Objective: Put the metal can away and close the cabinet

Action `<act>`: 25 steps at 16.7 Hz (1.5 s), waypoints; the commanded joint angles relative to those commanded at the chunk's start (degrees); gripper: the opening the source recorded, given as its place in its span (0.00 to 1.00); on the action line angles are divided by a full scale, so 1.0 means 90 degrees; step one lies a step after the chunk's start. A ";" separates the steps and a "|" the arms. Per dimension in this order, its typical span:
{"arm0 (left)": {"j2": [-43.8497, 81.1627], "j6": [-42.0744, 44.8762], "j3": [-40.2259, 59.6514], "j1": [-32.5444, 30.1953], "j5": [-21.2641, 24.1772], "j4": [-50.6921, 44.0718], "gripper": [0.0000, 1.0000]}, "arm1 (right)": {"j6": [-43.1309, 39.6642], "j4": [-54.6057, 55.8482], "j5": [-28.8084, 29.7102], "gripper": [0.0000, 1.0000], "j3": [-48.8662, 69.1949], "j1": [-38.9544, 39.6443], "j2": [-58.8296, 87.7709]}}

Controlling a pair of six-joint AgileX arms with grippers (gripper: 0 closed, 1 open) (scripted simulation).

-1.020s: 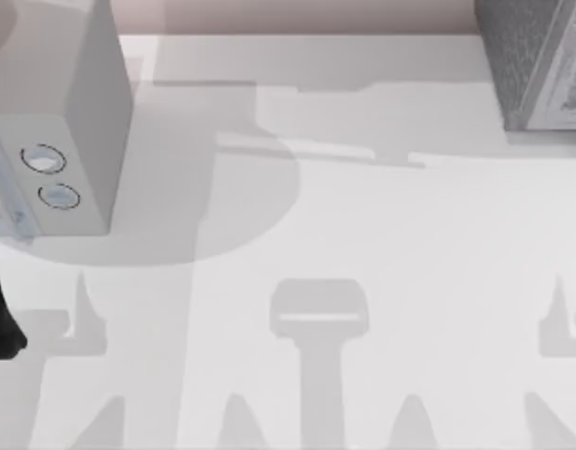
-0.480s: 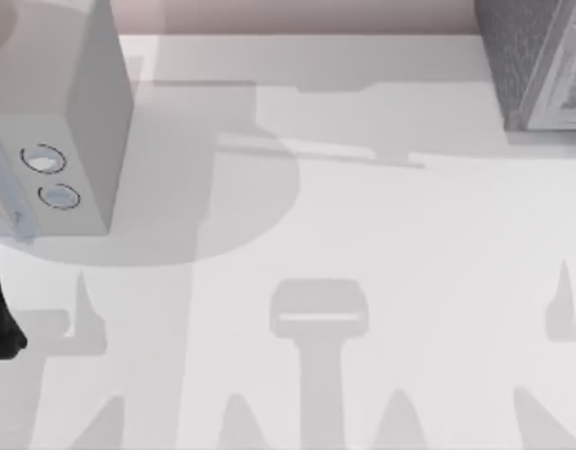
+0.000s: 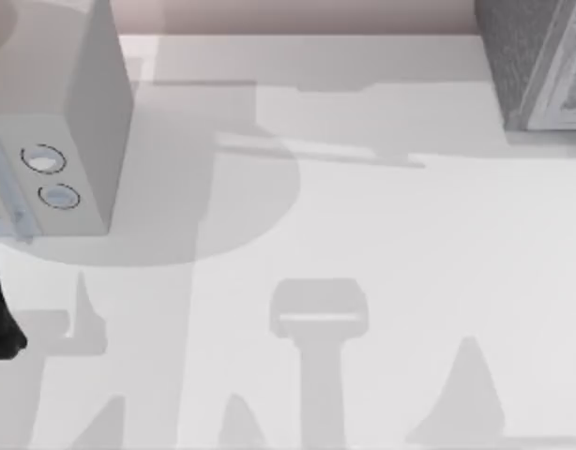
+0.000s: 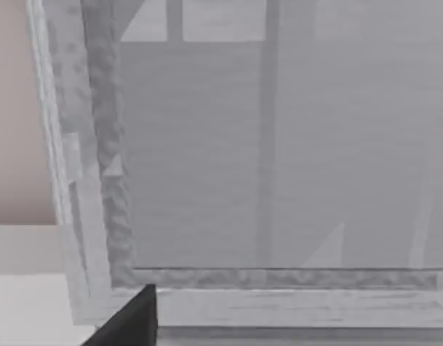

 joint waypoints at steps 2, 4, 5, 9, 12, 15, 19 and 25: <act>0.0000 0.0000 0.0000 0.0000 0.0000 0.0000 1.00 | 0.0020 0.0819 -0.0708 1.00 0.0232 -0.0723 0.1202; 0.0000 0.0000 0.0000 0.0000 0.0000 0.0000 1.00 | 0.0035 0.1581 -0.1358 1.00 0.0457 -0.1388 0.2247; 0.0000 0.0000 0.0000 0.0000 0.0000 0.0000 1.00 | 0.0040 0.1932 -0.1654 1.00 0.0566 -0.1691 0.2691; 0.0000 0.0000 0.0000 0.0000 0.0000 0.0000 1.00 | 0.0044 0.3043 -0.2553 1.00 0.0931 -0.2614 0.3972; 0.0000 0.0000 0.0000 0.0000 0.0000 0.0000 1.00 | 0.0041 0.3404 -0.2834 1.00 0.1058 -0.2901 0.4374; 0.0000 0.0000 0.0000 0.0000 0.0000 0.0000 1.00 | 0.0041 0.3410 -0.2840 1.00 0.1060 -0.2907 0.4382; 0.0000 0.0000 0.0000 0.0000 0.0000 0.0000 1.00 | 0.0038 0.3204 -0.2843 1.00 0.1243 -0.2902 0.4350; 0.0000 0.0000 0.0000 0.0000 0.0000 0.0000 1.00 | 0.0041 0.1249 -0.2993 1.00 0.3164 -0.3031 0.4215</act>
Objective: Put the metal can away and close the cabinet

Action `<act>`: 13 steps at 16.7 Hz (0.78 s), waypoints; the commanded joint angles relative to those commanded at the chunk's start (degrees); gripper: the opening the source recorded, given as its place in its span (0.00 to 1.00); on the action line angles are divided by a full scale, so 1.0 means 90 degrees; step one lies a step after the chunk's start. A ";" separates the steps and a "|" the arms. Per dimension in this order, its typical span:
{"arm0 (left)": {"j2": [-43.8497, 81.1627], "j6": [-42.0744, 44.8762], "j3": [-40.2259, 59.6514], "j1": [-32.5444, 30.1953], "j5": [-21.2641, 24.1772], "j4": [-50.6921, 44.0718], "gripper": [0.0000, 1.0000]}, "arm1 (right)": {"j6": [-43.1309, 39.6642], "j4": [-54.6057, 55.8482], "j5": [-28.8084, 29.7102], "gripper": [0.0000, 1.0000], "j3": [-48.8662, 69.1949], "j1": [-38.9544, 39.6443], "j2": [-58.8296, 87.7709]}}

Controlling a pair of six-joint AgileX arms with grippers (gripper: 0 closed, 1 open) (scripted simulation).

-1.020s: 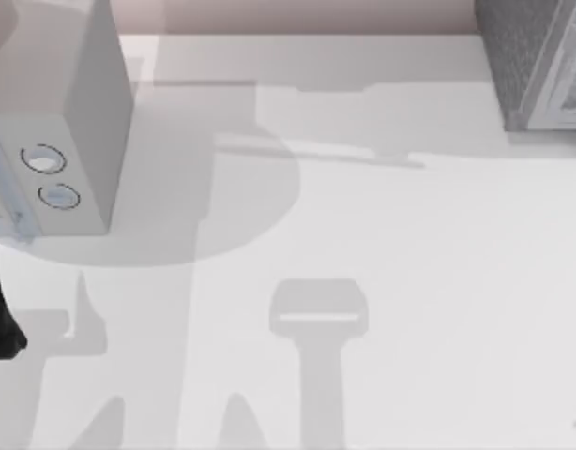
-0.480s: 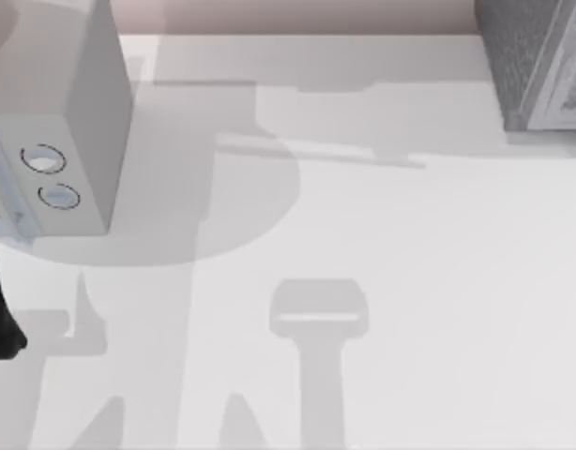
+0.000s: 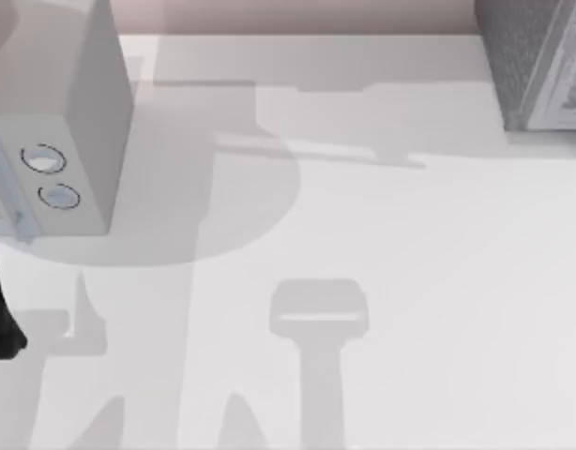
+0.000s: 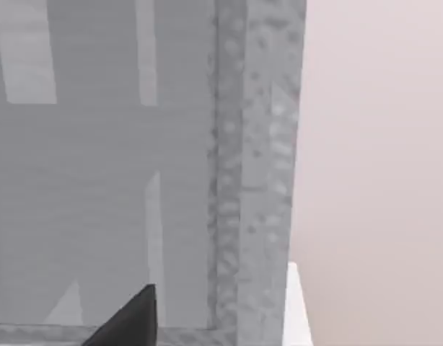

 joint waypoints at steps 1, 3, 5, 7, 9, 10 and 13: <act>0.0000 0.0000 0.0000 0.0000 0.0000 0.0000 1.00 | 0.0004 -0.0511 -0.0027 1.00 0.0436 -0.0022 -0.0032; 0.0000 0.0000 0.0000 0.0000 0.0000 0.0000 1.00 | 0.0016 -0.1641 -0.0071 1.00 0.1351 -0.0059 -0.0106; 0.0000 0.0000 0.0000 0.0000 0.0000 0.0000 1.00 | 0.0030 -0.2851 -0.0096 1.00 0.2294 -0.0083 -0.0203; 0.0000 0.0000 0.0000 0.0000 0.0000 0.0000 1.00 | 0.0040 -0.4064 -0.0099 1.00 0.3238 -0.0087 -0.0336; 0.0000 0.0000 0.0000 0.0000 0.0000 0.0000 1.00 | 0.0043 -0.5212 -0.0085 1.00 0.4153 -0.0075 -0.0502; 0.0000 0.0000 0.0000 0.0000 0.0000 0.0000 1.00 | 0.0041 -0.5739 -0.0073 1.00 0.4590 -0.0065 -0.0594; 0.0000 0.0000 0.0000 0.0000 0.0000 0.0000 1.00 | 0.0025 -0.7044 -0.0030 1.00 0.5743 -0.0026 -0.0884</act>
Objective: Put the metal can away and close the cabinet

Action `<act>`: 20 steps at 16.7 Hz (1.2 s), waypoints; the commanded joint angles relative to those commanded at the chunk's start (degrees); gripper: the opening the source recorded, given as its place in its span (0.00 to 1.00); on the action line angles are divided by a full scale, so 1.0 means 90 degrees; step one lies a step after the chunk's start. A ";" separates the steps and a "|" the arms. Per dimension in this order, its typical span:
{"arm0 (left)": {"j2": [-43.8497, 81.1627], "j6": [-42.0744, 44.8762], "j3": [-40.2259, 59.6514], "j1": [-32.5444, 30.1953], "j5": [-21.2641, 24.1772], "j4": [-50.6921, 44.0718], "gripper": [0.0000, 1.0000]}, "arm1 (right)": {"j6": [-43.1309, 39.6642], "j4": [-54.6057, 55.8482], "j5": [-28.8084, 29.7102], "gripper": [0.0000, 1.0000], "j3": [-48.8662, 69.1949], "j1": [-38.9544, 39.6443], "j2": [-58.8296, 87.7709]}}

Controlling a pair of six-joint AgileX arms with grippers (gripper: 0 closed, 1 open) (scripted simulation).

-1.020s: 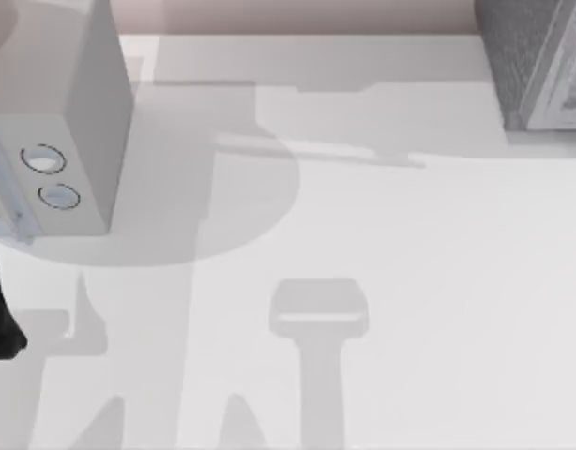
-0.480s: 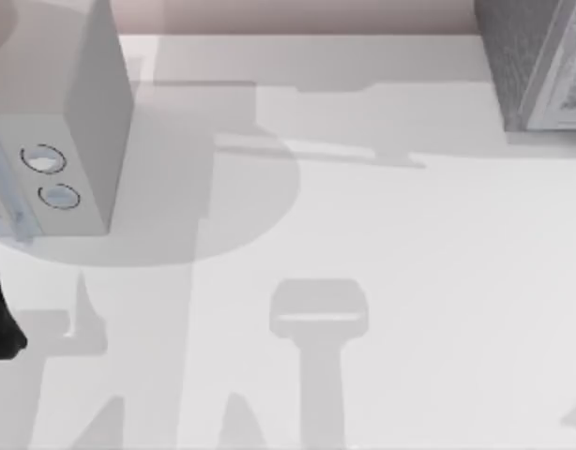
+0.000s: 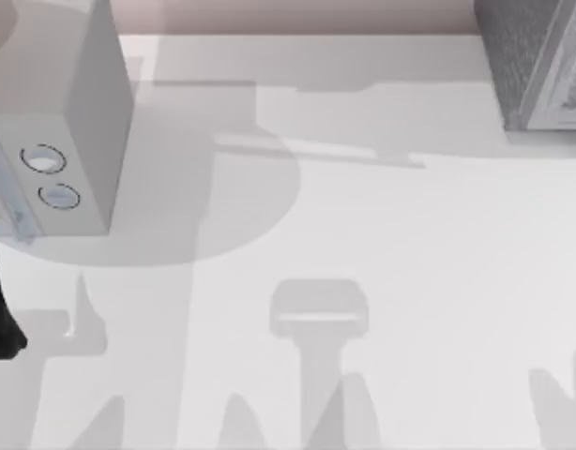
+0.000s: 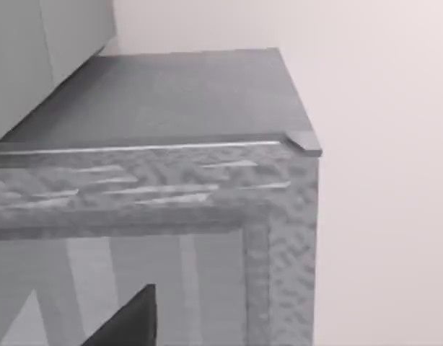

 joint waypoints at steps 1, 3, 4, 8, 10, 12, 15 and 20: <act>0.0000 0.0000 0.0000 0.0000 0.0000 0.0000 1.00 | -0.0007 -0.0320 0.0015 1.00 0.0305 0.0014 -0.0091; 0.0000 0.0000 0.0000 0.0000 0.0000 0.0000 1.00 | -0.0021 -0.0761 0.0039 1.00 0.0741 0.0038 -0.0237; 0.0000 0.0000 0.0000 0.0000 0.0000 0.0000 1.00 | -0.0026 -0.0876 0.0047 1.00 0.0856 0.0046 -0.0282; 0.0000 0.0000 0.0000 0.0000 0.0000 0.0000 1.00 | -0.0028 -0.0924 0.0050 1.00 0.0904 0.0049 -0.0301; 0.0000 0.0000 0.0000 0.0000 0.0000 0.0000 1.00 | -0.0027 -0.0905 0.0049 1.00 0.0915 0.0030 -0.0290; 0.0000 0.0000 0.0000 0.0000 0.0000 0.0000 1.00 | -0.0027 -0.0912 0.0255 1.00 0.0955 0.0234 -0.0281; 0.0000 0.0000 0.0000 0.0000 0.0000 0.0000 1.00 | -0.0028 -0.0938 0.1017 1.00 0.1048 0.1003 -0.0270; 0.0000 0.0000 0.0000 0.0000 0.0000 0.0000 1.00 | -0.0014 -0.1072 0.3272 1.00 0.1143 0.3257 -0.0217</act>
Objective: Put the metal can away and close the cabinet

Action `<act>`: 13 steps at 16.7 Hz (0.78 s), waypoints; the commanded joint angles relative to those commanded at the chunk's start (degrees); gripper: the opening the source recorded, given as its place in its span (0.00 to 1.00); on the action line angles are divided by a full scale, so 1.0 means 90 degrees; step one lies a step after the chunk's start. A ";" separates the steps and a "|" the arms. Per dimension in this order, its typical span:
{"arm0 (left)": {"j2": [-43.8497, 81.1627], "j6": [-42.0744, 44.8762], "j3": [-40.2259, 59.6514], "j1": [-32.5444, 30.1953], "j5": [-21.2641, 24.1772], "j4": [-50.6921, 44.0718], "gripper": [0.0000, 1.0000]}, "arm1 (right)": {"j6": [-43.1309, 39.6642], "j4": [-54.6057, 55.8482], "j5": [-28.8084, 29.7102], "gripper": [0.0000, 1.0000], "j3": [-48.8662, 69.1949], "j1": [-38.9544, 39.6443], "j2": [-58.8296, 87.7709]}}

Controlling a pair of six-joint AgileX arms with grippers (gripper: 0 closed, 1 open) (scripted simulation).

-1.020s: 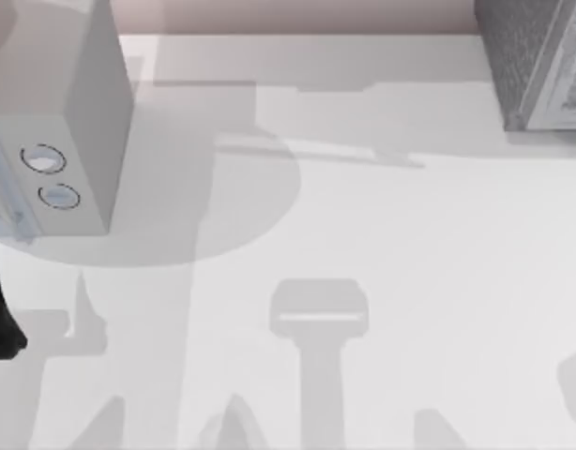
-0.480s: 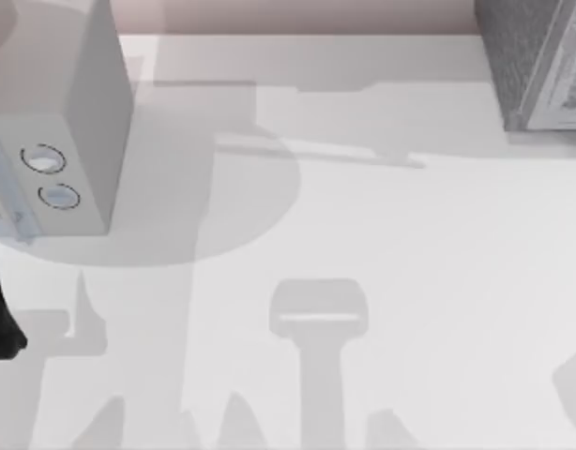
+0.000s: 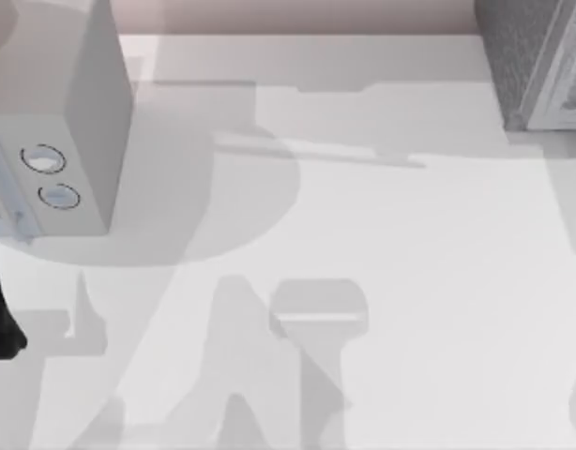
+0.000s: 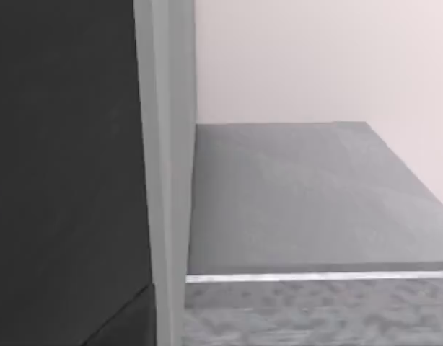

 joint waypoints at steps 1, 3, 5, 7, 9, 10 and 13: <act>0.0000 0.0000 0.0000 0.0000 0.0000 0.0000 1.00 | 0.0005 -0.0039 0.0569 1.00 -0.0014 0.0568 0.0007; 0.0000 0.0000 0.0000 0.0000 0.0000 0.0000 1.00 | 0.0014 -0.0118 0.1759 1.00 -0.0066 0.1756 0.0011; 0.0000 0.0000 0.0000 0.0000 0.0000 0.0000 1.00 | 0.0019 -0.0186 0.2952 1.00 -0.0136 0.2952 -0.0008; 0.0000 0.0000 0.0000 0.0000 0.0000 0.0000 1.00 | 0.0017 -0.0224 0.4046 1.00 -0.0221 0.4046 -0.0072; 0.0000 0.0000 0.0000 0.0000 0.0000 0.0000 1.00 | 0.0009 -0.0232 0.4977 1.00 -0.0290 0.4975 -0.0163; 0.0000 0.0000 0.0000 0.0000 0.0000 0.0000 1.00 | 0.0003 -0.0227 0.5357 1.00 -0.0315 0.5356 -0.0212; 0.0000 0.0000 0.0000 0.0000 0.0000 0.0000 1.00 | -0.0015 -0.0195 0.6091 1.00 -0.0361 0.6091 -0.0345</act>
